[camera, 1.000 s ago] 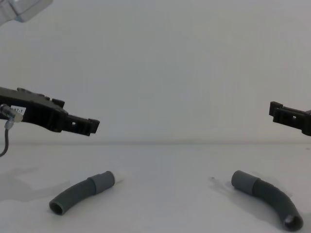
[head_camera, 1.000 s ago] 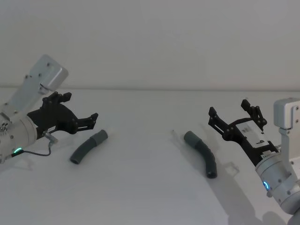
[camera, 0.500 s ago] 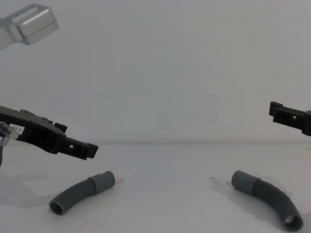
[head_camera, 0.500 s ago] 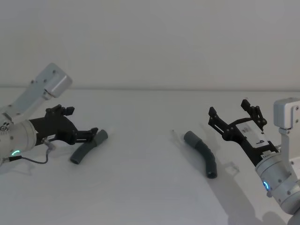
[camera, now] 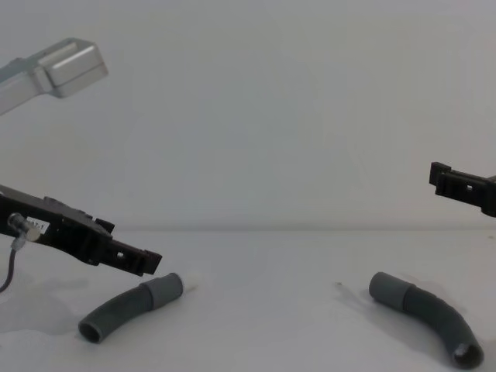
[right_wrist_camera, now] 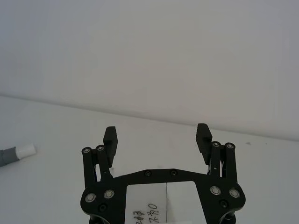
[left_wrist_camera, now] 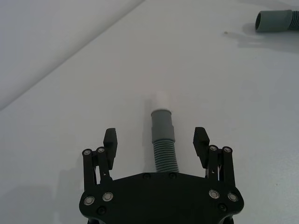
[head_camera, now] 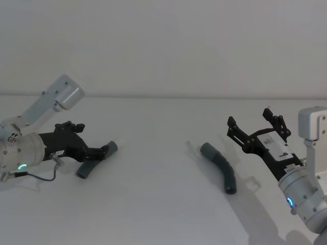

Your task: Use both hands to pick up one end of the pipe from the table, align the ends, and insert them.

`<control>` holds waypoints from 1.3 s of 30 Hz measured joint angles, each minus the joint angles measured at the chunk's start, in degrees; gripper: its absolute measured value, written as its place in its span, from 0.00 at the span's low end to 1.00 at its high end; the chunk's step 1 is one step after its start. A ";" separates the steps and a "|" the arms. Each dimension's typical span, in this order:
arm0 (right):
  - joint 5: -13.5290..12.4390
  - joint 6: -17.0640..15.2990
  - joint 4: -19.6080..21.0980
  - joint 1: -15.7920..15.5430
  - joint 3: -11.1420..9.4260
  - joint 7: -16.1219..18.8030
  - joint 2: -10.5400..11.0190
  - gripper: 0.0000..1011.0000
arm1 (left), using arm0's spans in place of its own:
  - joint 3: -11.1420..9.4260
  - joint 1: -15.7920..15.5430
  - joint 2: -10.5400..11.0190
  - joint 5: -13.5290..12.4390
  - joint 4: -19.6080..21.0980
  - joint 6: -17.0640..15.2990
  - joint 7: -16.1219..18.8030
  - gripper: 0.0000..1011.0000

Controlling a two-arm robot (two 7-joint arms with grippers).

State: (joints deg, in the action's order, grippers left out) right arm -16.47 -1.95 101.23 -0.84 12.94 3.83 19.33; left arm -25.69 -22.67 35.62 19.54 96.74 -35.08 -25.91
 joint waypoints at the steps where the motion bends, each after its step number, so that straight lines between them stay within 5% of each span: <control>1: 0.00 0.00 0.00 0.00 0.00 0.00 0.00 0.99 | -0.09 -0.10 -0.06 -0.03 -0.16 -0.07 -0.10 0.99; 39: 0.00 0.00 0.00 0.00 0.00 0.00 0.00 0.99 | -3.04 -3.34 -4.11 0.47 -6.84 -2.52 -0.73 0.99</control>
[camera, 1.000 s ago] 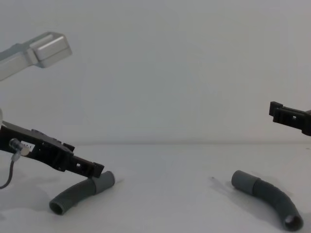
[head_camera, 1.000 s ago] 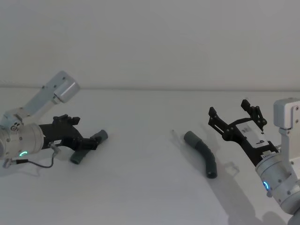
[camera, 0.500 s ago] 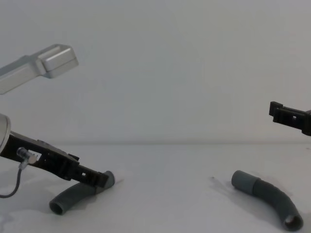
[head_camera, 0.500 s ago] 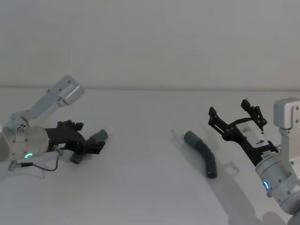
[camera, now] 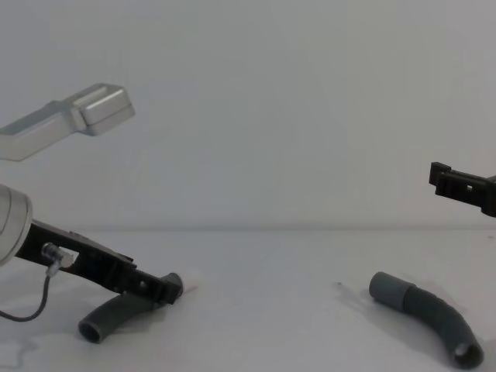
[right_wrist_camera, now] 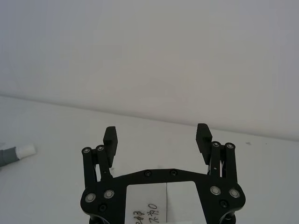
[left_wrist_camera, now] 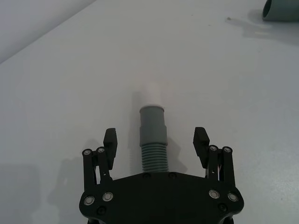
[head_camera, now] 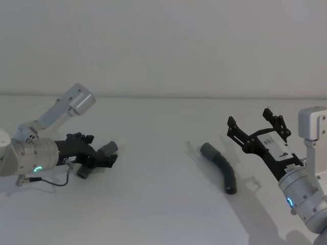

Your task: Use both hands to pick up one end of the pipe from the table, align the ends, and insert them.

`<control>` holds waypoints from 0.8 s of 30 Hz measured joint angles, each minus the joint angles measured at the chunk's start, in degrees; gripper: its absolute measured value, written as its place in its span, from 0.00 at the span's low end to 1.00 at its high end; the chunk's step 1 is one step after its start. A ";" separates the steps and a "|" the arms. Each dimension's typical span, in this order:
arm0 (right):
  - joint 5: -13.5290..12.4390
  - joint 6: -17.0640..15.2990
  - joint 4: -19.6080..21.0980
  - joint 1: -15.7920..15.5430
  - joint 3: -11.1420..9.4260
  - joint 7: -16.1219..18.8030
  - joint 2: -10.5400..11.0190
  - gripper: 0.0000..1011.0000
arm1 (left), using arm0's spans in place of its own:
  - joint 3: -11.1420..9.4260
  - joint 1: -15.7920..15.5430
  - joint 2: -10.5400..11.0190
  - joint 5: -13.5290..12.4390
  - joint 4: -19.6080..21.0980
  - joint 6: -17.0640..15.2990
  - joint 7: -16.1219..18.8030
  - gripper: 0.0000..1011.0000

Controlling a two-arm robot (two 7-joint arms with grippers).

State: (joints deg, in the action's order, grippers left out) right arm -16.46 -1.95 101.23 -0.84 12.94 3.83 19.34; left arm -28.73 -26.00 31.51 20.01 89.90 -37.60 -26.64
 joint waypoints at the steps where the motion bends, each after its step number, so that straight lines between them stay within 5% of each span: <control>1: 0.00 0.00 0.00 0.00 0.00 0.00 0.00 0.99 | -0.03 -0.07 -0.10 -0.04 -0.16 0.03 0.01 0.99; 24: 0.00 0.00 0.00 0.00 0.00 0.00 0.00 0.99 | -1.71 -1.28 0.18 -0.71 -1.53 -0.58 -1.79 0.99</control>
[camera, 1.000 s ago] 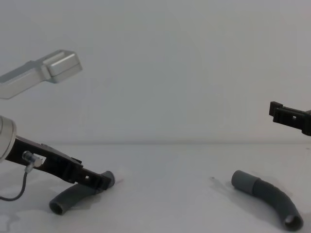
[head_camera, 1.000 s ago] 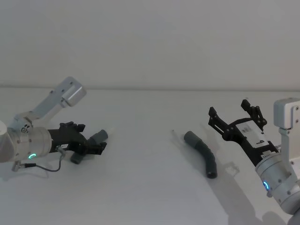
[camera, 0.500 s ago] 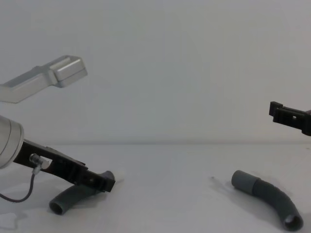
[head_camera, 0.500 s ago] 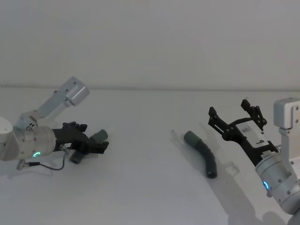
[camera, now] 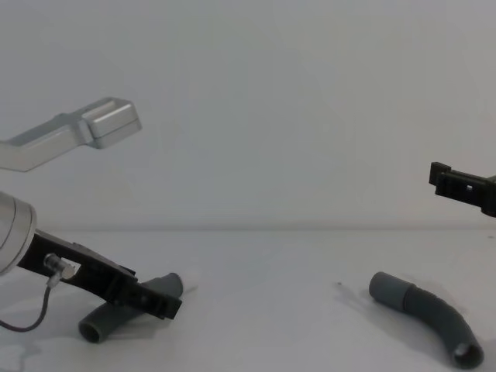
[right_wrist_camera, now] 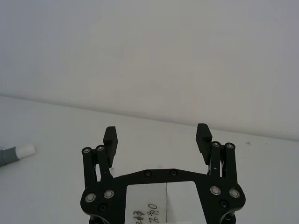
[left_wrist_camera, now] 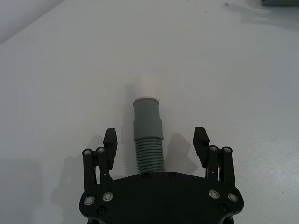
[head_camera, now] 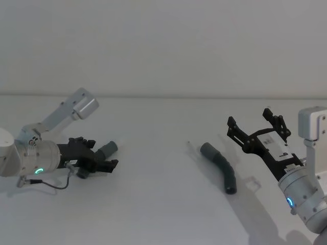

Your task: Use both hands to pick up one end of the pipe from the table, align the ends, and insert them.

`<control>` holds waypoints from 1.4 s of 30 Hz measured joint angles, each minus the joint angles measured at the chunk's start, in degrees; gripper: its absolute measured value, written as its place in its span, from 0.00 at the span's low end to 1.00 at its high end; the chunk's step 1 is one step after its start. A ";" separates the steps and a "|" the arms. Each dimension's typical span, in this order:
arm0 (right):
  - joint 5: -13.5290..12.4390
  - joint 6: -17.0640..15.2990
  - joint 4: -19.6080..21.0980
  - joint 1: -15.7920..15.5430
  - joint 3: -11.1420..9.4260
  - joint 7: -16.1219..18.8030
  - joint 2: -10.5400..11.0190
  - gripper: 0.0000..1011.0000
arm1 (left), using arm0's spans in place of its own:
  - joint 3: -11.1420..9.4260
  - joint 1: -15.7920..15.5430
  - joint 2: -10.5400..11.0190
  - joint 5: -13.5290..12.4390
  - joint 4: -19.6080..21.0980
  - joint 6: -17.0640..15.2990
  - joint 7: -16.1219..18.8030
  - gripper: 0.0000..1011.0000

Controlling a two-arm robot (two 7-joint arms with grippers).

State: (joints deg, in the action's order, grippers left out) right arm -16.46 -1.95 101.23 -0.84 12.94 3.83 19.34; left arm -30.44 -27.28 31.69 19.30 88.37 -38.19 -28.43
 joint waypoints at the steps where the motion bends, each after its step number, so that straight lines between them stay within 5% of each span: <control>1: 0.00 0.00 0.00 0.00 0.00 0.00 0.00 0.99 | -0.04 0.00 0.00 -0.05 0.02 -0.04 0.00 0.99; 42: 0.00 0.00 0.00 0.00 0.00 0.00 0.00 0.99 | 2.54 2.55 -3.24 0.05 0.87 -1.49 3.58 0.95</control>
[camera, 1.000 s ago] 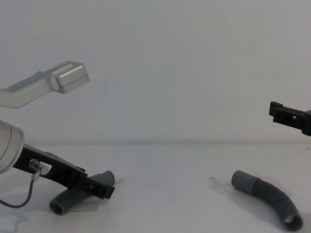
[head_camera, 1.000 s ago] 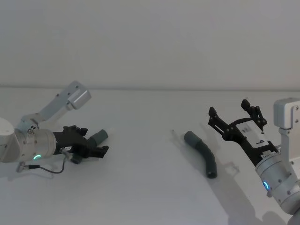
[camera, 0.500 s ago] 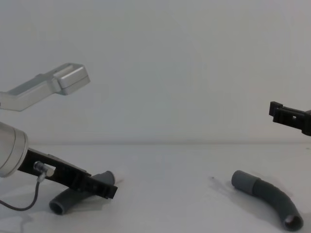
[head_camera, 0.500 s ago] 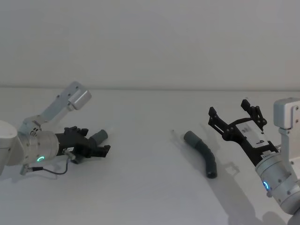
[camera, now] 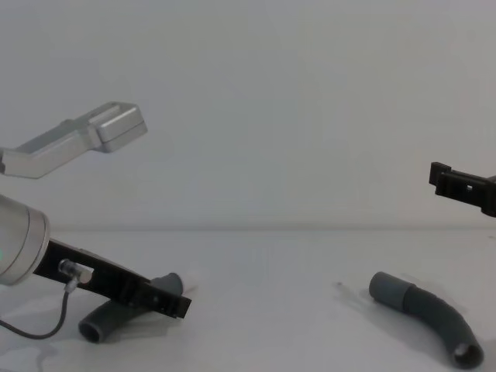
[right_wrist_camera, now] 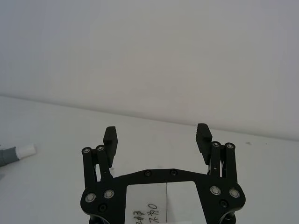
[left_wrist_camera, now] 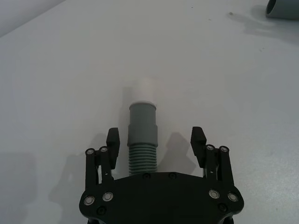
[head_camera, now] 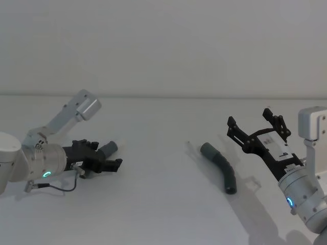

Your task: Use both hands to pick up one end of the pipe from the table, align the ends, and insert them.

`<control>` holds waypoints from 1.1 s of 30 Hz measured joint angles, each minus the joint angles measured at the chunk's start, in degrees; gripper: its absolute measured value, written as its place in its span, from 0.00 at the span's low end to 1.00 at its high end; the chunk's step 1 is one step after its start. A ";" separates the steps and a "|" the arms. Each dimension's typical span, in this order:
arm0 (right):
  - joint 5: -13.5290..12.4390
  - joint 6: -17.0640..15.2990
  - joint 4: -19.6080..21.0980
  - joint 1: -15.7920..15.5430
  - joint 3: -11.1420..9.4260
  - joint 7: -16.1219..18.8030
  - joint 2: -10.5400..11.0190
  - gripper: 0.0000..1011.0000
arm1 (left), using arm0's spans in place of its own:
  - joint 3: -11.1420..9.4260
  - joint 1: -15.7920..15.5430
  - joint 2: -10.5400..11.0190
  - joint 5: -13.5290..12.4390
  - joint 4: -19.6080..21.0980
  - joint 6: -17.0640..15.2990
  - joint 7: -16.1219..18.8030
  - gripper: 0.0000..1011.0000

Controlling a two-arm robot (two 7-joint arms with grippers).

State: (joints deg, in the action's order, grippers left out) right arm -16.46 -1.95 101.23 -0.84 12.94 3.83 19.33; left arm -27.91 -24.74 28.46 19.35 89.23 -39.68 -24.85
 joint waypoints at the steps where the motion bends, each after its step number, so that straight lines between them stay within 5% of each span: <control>1: 0.00 0.00 0.00 0.00 0.00 0.00 0.00 0.99 | 0.00 0.00 0.00 0.00 0.00 0.00 0.00 0.94; 21: 0.00 0.00 0.00 0.00 0.00 0.00 0.00 0.99 | 0.18 0.20 -0.28 0.02 0.20 -0.35 0.15 0.36; 33: 0.00 0.00 0.00 0.00 0.00 0.00 0.00 0.99 | 0.20 0.24 -0.33 0.02 0.21 -0.42 0.17 0.35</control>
State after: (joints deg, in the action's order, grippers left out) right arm -16.46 -1.95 101.23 -0.84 12.94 3.83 19.34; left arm -27.70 -24.50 28.12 19.37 89.44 -40.10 -24.68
